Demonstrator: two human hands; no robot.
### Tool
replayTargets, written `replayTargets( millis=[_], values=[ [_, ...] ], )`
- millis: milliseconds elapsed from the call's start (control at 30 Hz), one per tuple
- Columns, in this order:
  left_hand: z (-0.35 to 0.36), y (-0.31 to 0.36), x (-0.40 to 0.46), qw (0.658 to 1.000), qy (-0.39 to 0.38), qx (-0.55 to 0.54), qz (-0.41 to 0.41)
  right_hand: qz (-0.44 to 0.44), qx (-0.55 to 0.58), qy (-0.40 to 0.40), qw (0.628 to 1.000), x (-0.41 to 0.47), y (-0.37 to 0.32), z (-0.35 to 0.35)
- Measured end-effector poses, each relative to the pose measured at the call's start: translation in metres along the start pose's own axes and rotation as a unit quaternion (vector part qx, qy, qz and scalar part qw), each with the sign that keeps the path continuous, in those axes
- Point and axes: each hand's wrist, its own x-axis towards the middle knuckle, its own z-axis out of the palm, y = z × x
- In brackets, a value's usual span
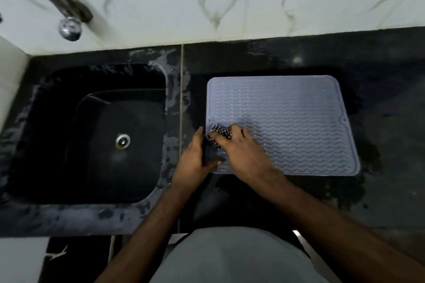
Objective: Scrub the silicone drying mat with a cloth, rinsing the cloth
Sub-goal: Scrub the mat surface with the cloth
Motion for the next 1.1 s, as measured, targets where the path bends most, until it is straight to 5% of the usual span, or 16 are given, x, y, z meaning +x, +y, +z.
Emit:
replayTargets(
  millis=[367,633,1100],
  values=[
    [0.009,-0.002,0.01,0.974,0.042,0.219,0.036,0.0,-0.104,-0.015,0.994,0.006,0.001,0.012],
    [0.014,0.011,0.011,0.97,0.022,0.244,-0.003,0.009,-0.167,-0.005,0.986,-0.013,0.029,0.009],
    [0.033,0.057,0.017,0.926,0.021,0.374,-0.051,0.073,-0.11,0.008,0.991,-0.037,0.096,-0.002]
  ],
)
